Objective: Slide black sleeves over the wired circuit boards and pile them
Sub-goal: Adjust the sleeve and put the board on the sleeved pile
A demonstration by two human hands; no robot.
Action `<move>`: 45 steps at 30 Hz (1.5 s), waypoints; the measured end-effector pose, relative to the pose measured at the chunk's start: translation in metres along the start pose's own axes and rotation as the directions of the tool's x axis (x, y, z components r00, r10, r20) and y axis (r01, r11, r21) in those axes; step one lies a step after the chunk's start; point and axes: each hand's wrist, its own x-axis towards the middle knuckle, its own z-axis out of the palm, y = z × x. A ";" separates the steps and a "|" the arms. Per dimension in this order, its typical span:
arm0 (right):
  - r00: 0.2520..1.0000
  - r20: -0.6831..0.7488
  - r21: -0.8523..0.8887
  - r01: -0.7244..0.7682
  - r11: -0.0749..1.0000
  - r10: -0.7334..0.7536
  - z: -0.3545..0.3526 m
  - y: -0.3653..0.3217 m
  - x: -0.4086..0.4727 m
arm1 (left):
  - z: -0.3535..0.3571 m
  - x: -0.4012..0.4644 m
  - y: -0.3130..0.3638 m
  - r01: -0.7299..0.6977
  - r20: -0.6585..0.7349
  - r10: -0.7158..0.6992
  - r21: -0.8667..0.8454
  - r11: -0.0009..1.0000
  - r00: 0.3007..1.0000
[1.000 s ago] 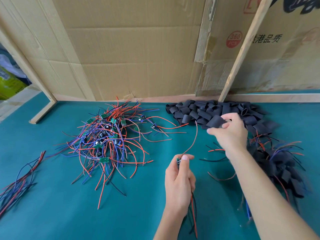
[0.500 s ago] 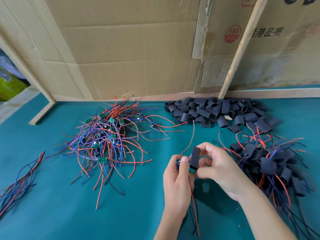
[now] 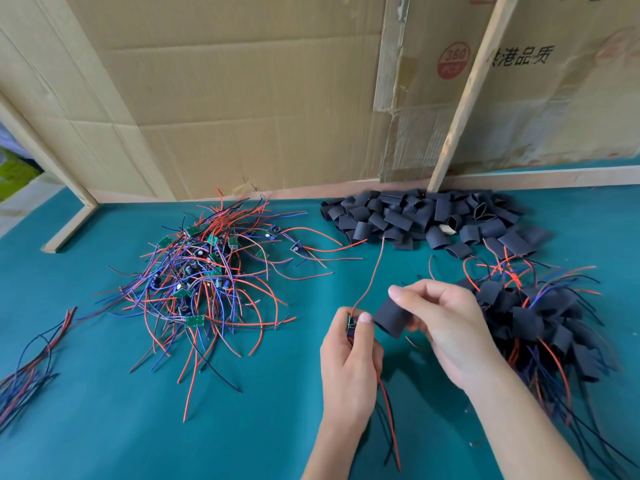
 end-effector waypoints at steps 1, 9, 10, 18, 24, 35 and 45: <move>0.998 -0.060 -0.030 0.029 0.999 -0.031 -0.001 0.000 0.001 | 0.000 0.000 0.000 -0.004 -0.003 0.004 -0.003 1.000 1.000; 0.991 0.082 -0.068 0.110 0.992 -0.104 0.012 -0.002 -0.008 | -0.001 -0.001 0.001 -0.021 -0.007 0.021 0.013 1.000 1.000; 0.987 0.139 -0.021 0.079 0.997 -0.075 0.010 -0.003 -0.007 | -0.001 -0.001 0.002 -0.022 -0.016 0.022 -0.001 1.000 1.000; 0.955 0.298 0.106 -0.022 0.994 -0.011 -0.009 -0.007 -0.006 | -0.003 -0.001 0.001 -0.006 0.012 0.006 -0.012 1.000 1.000; 0.947 0.318 0.203 -0.120 0.972 0.051 -0.006 -0.007 -0.007 | -0.003 -0.001 0.003 0.019 0.033 -0.016 -0.095 0.995 0.999; 0.943 -0.275 0.143 0.234 0.962 -0.188 -0.024 -0.018 0.002 | -0.005 -0.003 0.004 -0.057 0.084 0.058 -0.013 0.998 0.995; 0.774 -0.541 -0.038 0.369 0.929 -0.330 -0.037 -0.016 0.009 | -0.004 -0.006 0.009 -0.033 0.145 0.033 -0.003 0.999 0.989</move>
